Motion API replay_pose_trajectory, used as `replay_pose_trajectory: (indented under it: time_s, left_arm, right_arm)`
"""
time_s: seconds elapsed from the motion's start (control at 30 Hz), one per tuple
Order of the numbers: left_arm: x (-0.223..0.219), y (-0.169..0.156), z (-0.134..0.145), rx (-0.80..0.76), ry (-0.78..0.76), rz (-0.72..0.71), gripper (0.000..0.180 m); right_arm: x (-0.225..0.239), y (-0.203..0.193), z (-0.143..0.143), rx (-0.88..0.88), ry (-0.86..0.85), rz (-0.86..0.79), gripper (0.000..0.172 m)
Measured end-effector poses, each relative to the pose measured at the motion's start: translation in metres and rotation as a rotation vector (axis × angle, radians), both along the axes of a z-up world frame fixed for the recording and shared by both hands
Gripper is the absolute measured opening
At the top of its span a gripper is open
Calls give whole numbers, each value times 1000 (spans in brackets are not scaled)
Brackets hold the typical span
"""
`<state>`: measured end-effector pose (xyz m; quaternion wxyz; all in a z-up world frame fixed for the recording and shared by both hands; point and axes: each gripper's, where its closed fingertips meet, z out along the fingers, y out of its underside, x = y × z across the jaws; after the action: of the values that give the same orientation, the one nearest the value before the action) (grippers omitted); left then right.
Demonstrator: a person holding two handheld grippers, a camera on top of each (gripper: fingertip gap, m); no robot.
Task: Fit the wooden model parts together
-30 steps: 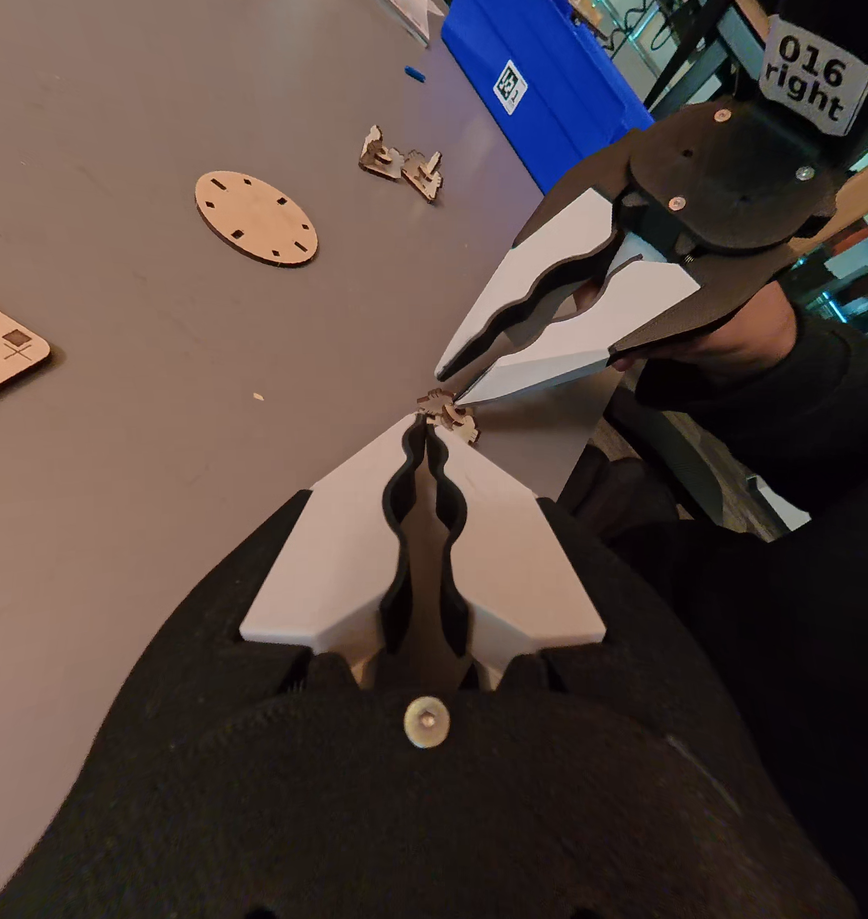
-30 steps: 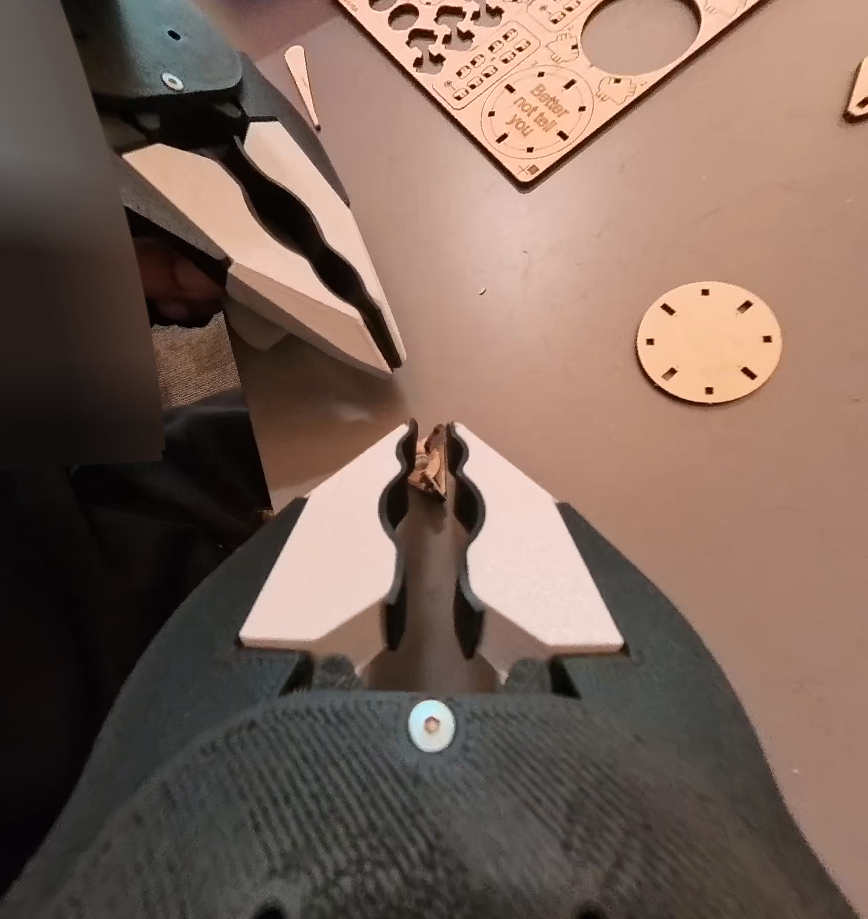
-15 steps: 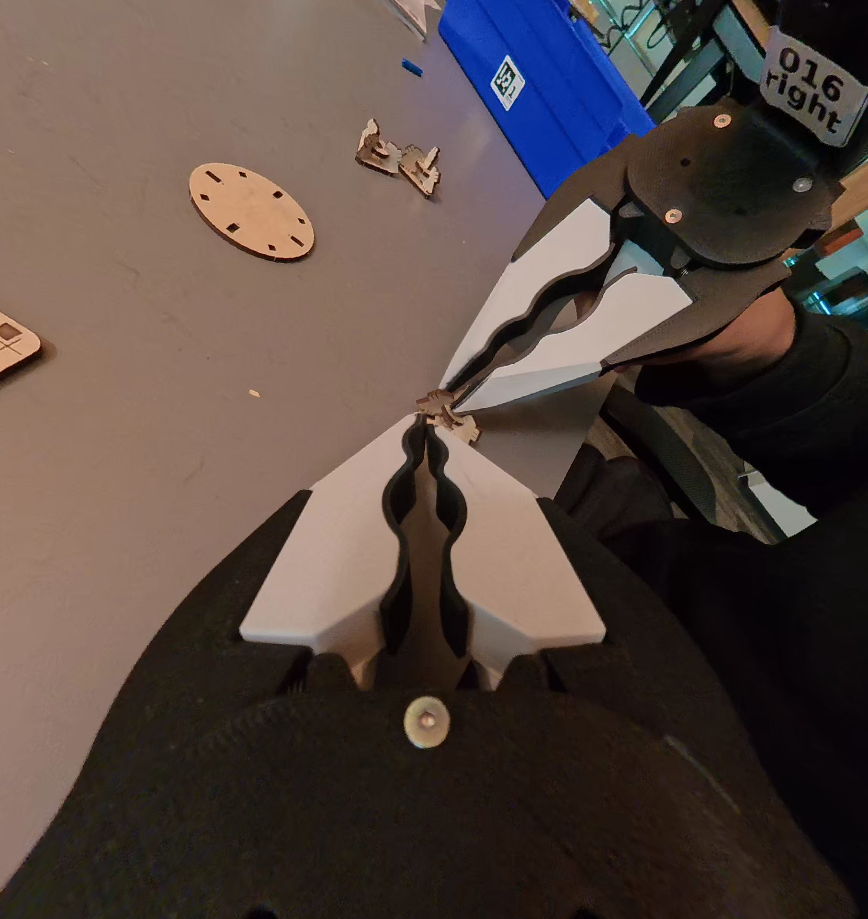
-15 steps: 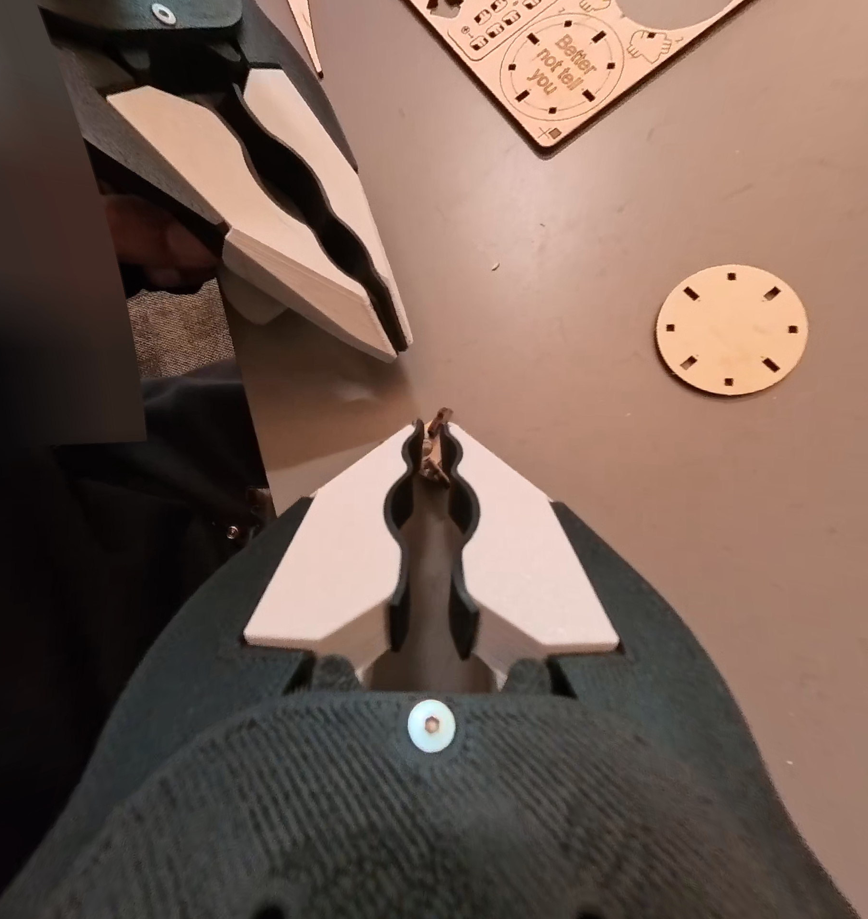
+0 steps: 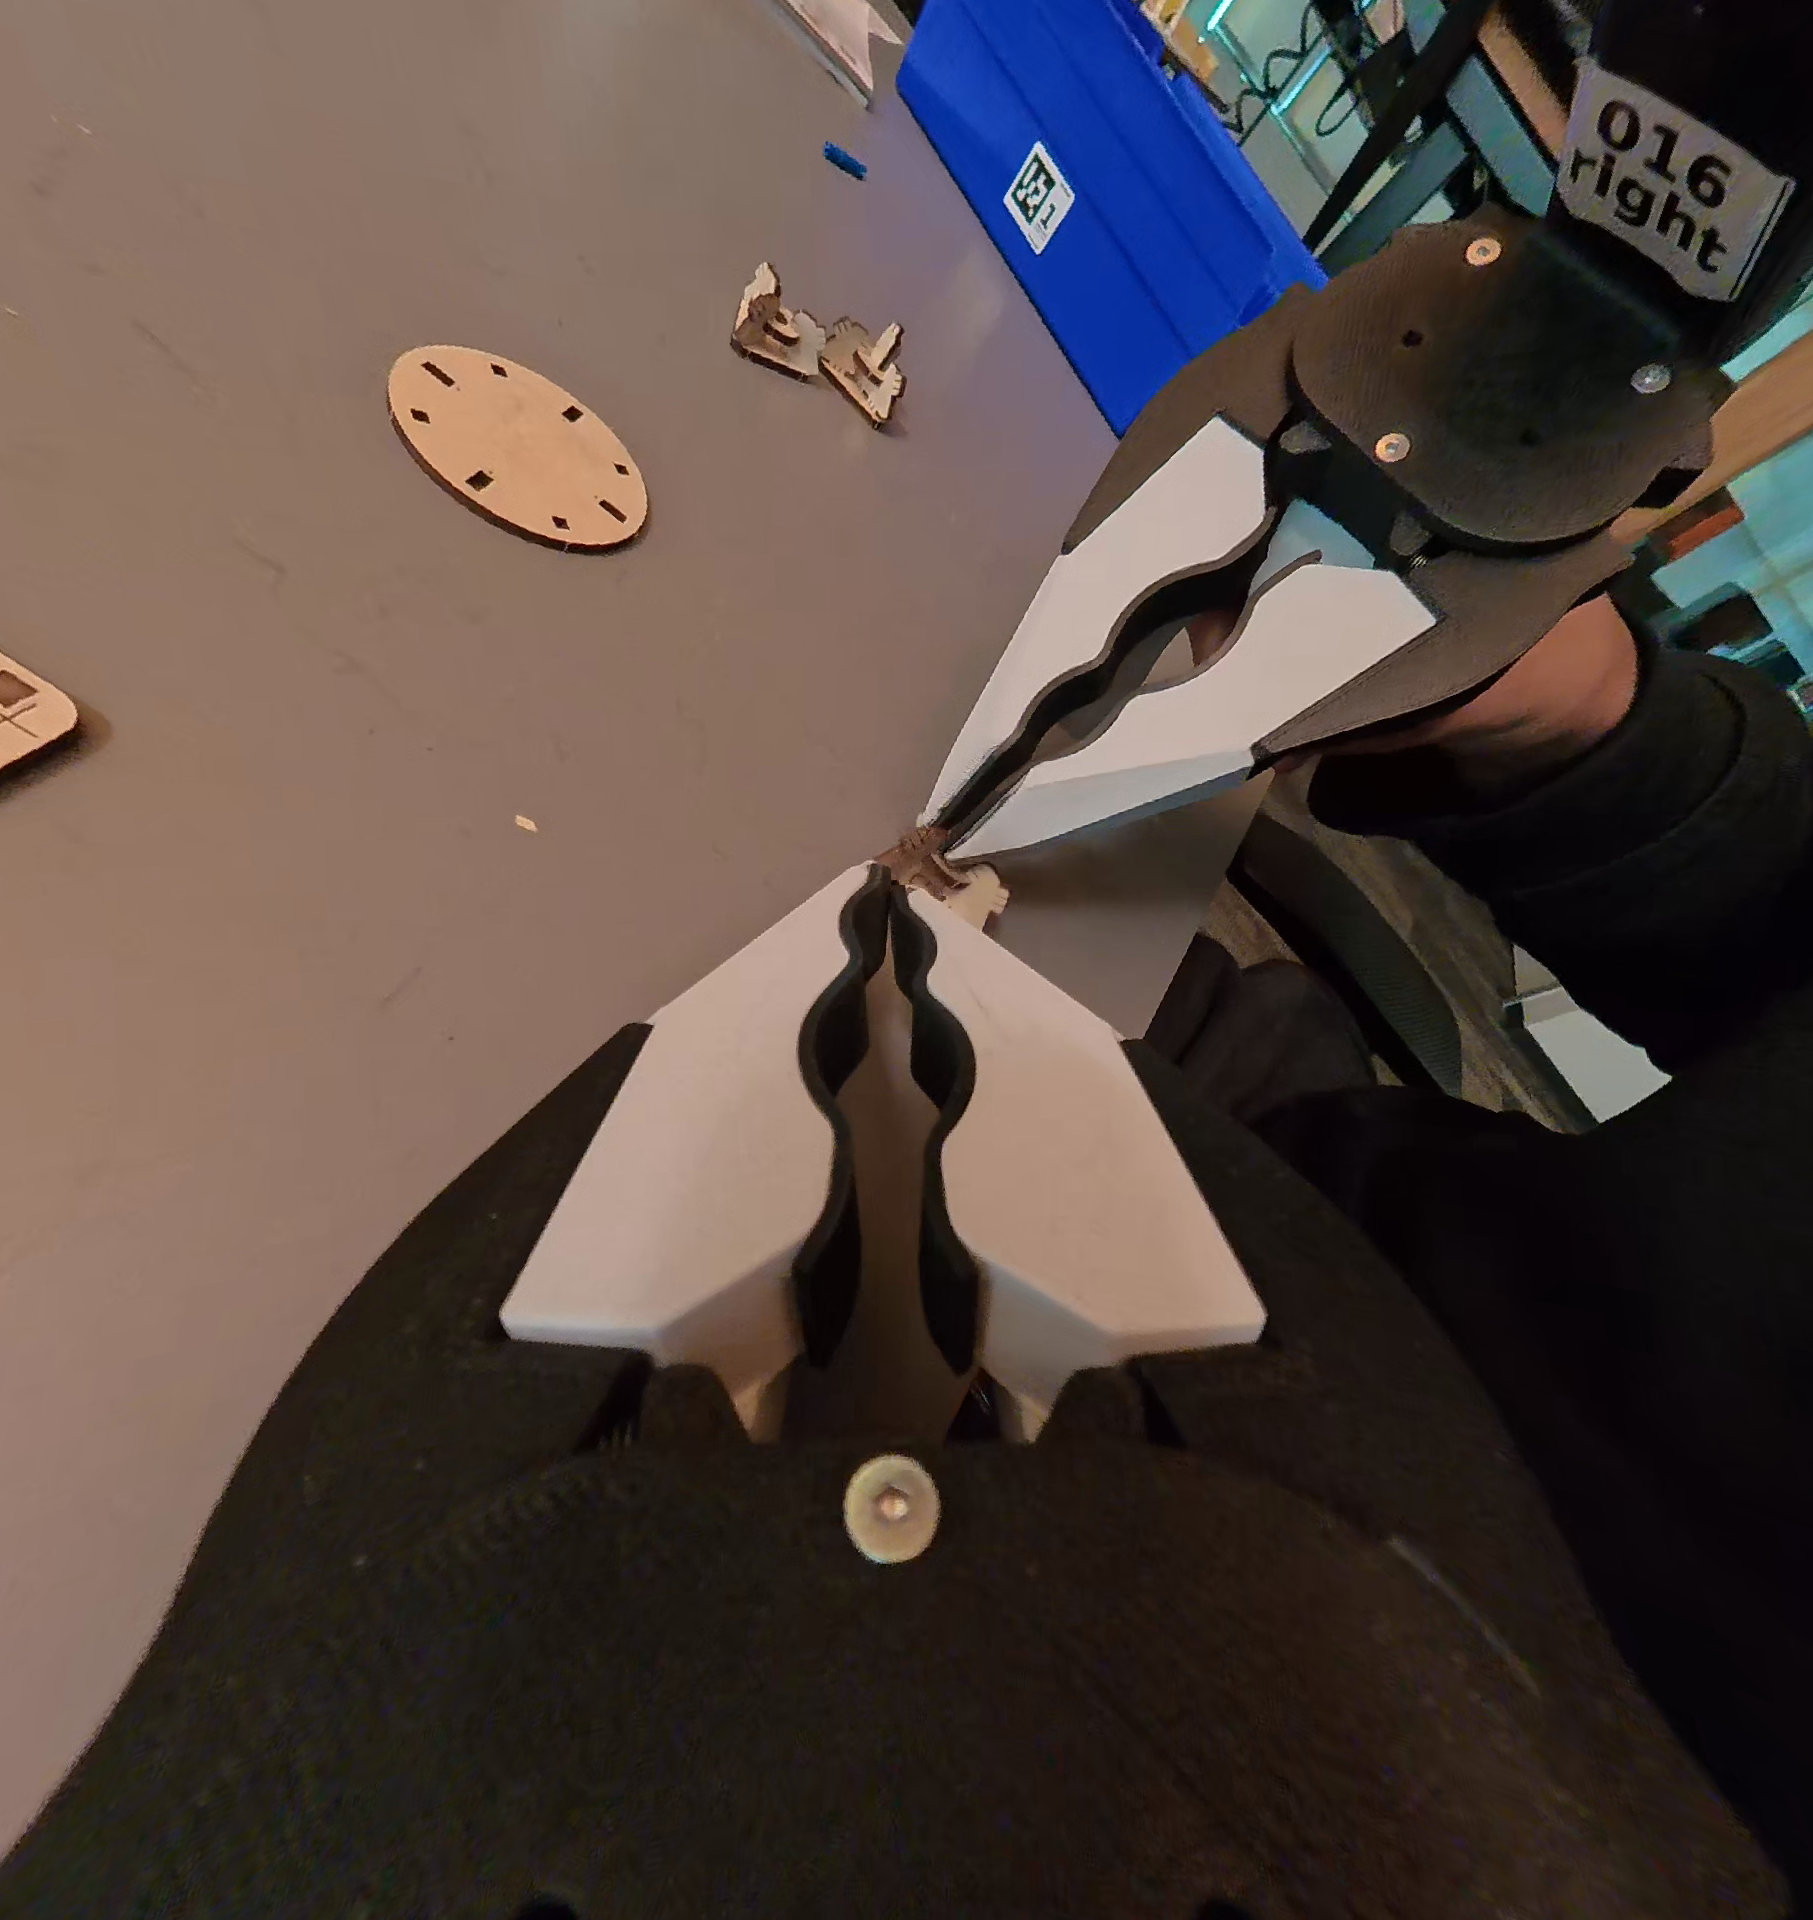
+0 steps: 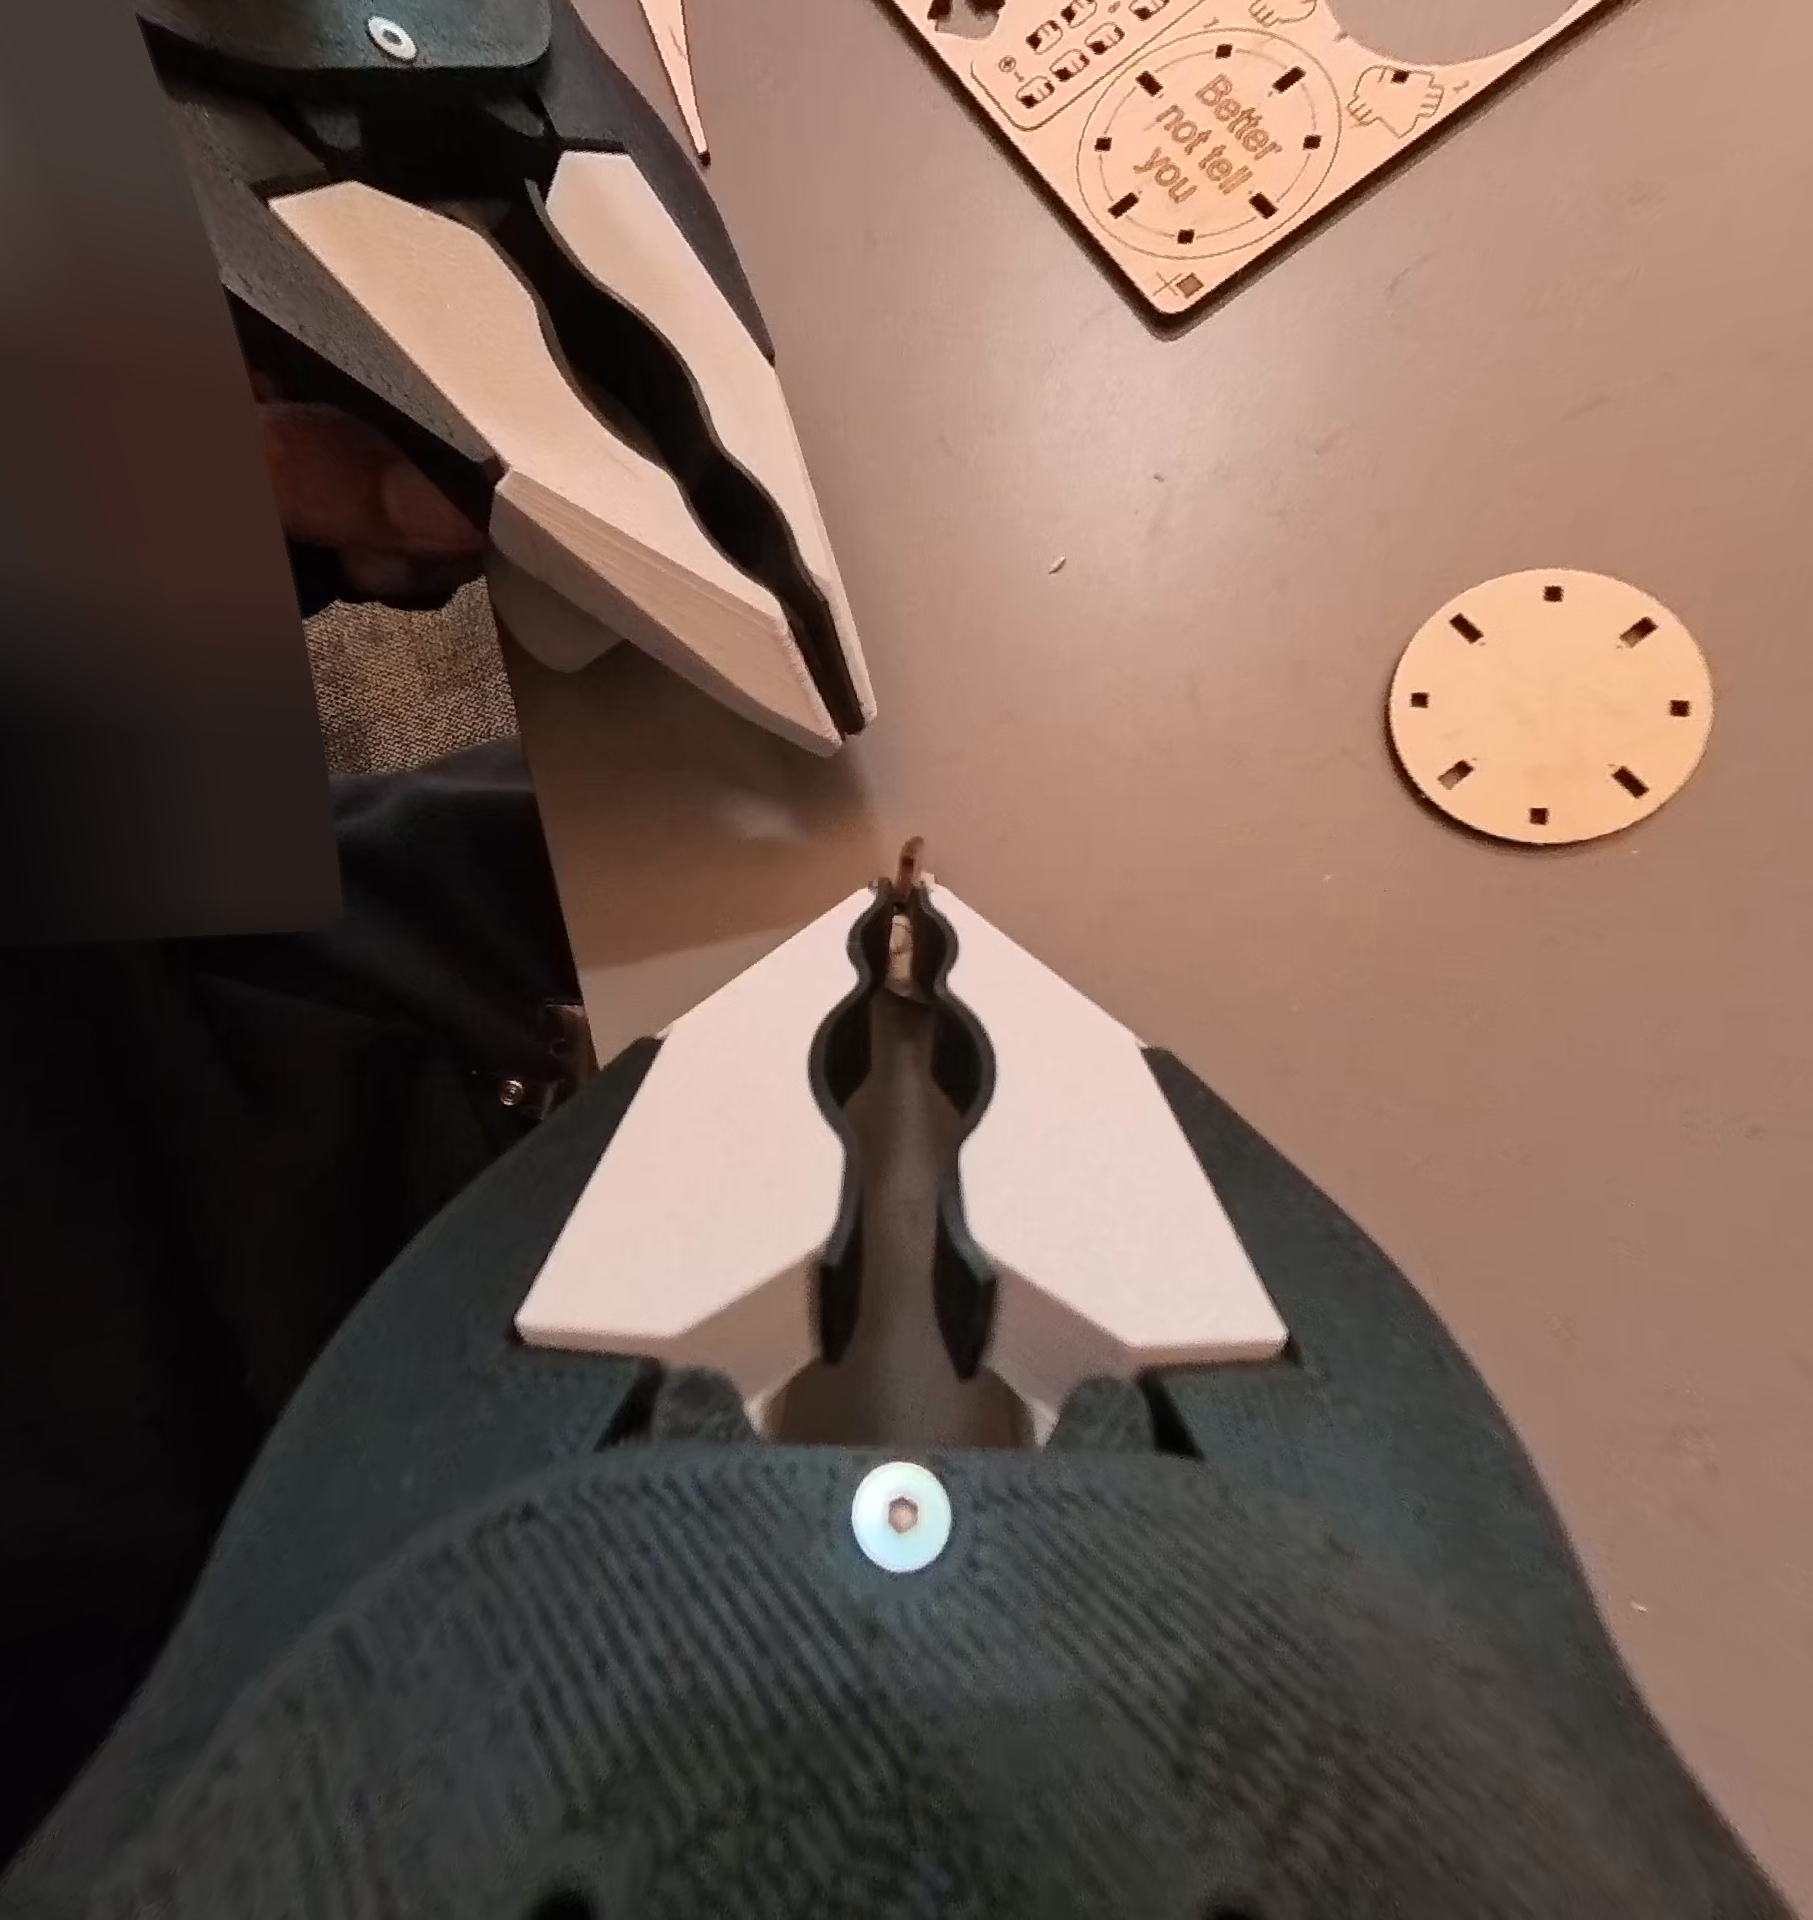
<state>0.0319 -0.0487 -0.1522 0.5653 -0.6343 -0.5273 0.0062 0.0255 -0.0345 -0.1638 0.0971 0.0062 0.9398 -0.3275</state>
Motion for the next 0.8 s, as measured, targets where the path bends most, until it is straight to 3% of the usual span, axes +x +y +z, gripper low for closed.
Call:
replay_pose_trajectory:
  time_s: [0.5, 0.8]
  left_arm:
    - [0, 0, 1, 14, 1, -2, 0]
    - [0, 0, 2, 21, 1, -3, 0]
  right_arm:
    - [0, 1, -1, 23, -6, -16, 8]
    - [-1, 8, 1, 49, 110, 55, 17]
